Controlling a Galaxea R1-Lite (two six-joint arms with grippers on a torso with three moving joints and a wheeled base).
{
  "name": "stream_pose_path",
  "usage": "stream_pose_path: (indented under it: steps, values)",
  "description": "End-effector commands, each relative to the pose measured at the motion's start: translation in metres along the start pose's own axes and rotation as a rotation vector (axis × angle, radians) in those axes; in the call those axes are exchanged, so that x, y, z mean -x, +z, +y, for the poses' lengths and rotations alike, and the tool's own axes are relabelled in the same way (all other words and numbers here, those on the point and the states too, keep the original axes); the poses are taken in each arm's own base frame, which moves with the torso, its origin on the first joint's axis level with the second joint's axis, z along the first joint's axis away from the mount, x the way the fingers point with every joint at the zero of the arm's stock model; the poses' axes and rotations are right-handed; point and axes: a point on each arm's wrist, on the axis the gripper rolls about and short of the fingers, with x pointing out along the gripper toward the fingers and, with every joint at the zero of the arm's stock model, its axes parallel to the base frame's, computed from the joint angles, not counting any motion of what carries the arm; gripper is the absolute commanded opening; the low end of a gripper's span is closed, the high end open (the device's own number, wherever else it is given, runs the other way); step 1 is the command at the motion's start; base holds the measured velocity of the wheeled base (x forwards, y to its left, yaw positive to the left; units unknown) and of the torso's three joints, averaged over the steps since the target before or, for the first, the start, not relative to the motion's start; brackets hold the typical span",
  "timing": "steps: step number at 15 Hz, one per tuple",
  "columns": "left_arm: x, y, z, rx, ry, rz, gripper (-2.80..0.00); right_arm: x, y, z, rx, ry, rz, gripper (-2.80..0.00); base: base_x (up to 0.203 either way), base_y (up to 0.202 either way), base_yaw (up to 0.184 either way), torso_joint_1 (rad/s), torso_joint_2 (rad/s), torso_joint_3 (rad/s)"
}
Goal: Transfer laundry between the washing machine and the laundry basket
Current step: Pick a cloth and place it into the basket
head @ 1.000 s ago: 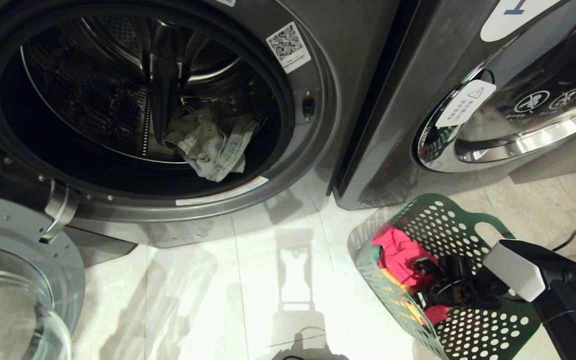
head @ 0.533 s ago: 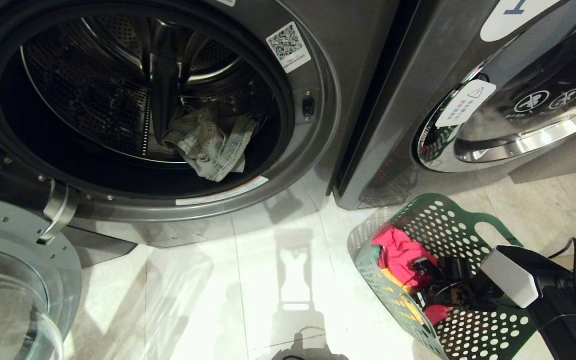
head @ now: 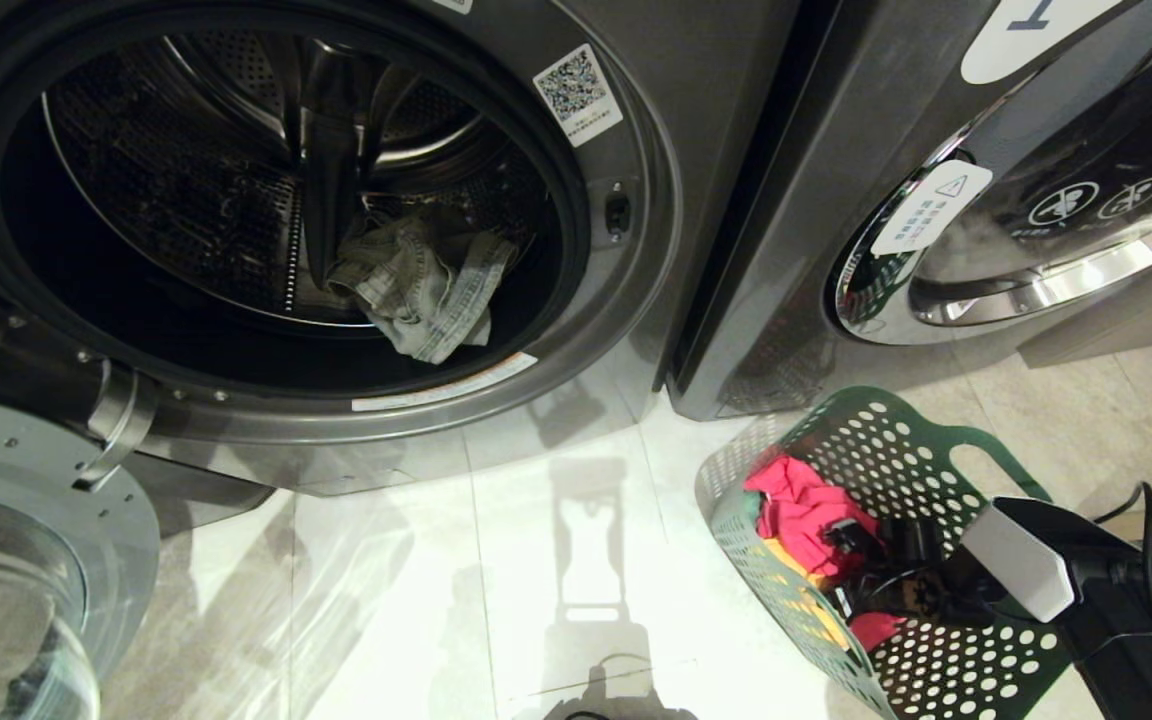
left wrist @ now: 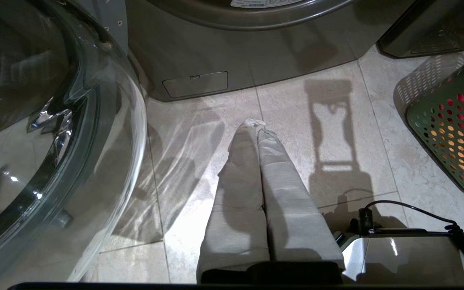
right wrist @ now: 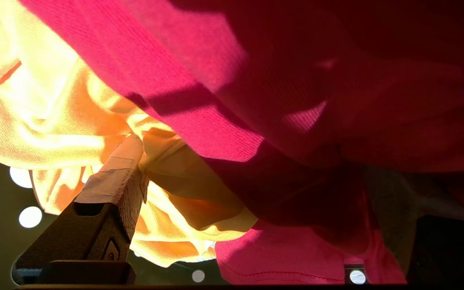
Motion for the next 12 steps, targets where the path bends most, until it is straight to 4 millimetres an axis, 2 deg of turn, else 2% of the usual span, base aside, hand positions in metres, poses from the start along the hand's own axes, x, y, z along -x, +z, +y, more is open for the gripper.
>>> stream_pose_path:
  steps: [1, 6, 12]
  values:
    - [0.0, 0.0, 0.0, 0.0, 0.0, 0.0, -2.8, 0.001, 0.0, -0.001, -0.002, -0.001, 0.001, 0.0, 0.0, 0.0, 0.0, 0.0, 0.0, 0.0]
    - [0.0, 0.0, 0.0, 0.0, 0.0, 0.0, -2.8, 0.016, 0.009, -0.003, -0.012, 0.0, 0.007, 0.0, 0.0, 0.0, 0.0, 0.0, 0.0, 0.0]
    - [0.0, 0.0, 0.0, 0.0, 0.0, 0.0, -2.8, 0.015, 0.007, -0.001, -0.004, -0.006, 0.019, 0.0, 0.0, 0.0, 0.0, 0.0, 0.0, 0.0]
